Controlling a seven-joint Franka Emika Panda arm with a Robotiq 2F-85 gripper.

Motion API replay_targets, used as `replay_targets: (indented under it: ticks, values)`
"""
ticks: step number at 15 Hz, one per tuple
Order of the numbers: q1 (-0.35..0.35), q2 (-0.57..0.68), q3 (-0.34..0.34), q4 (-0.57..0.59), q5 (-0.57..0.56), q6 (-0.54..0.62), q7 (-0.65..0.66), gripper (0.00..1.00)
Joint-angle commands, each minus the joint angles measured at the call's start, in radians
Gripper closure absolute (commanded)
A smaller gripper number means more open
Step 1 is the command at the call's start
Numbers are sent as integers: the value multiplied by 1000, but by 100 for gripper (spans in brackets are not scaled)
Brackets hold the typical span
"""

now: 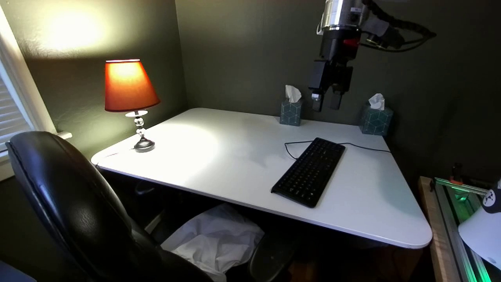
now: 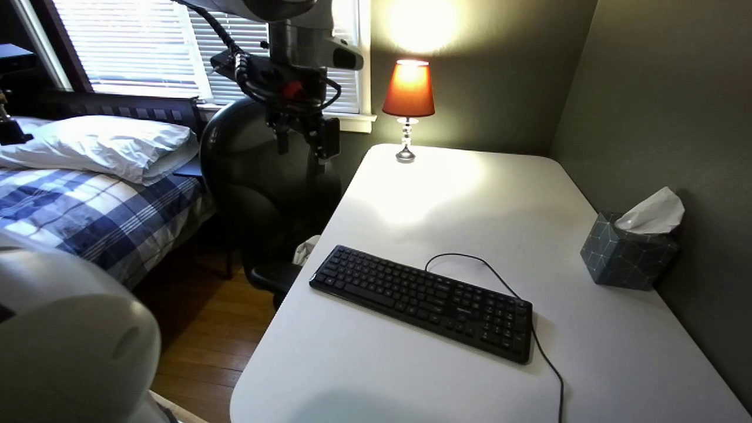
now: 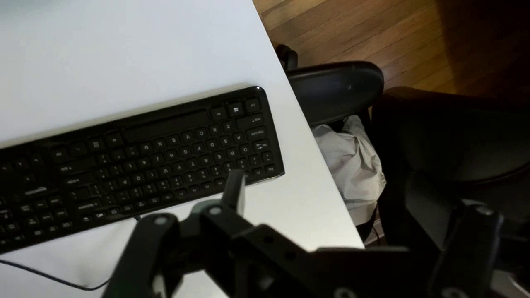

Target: Press a button on the keyboard

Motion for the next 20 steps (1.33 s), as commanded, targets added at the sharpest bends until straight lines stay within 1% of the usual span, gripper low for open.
replay_targets:
  ticks: [1,8,9,11,17,20]
  values:
    - [-38,-27,-24,-71,23,47,51,0]
    - [-145,-5,-94,-88,12,49,112,0]
    - [-126,1,-82,-65,1,26,81,0]
    - [-146,2,-95,-66,1,26,86,0]
    - [-149,3,-95,-66,1,26,94,0]
    - [-160,56,-101,-53,-8,26,103,0]
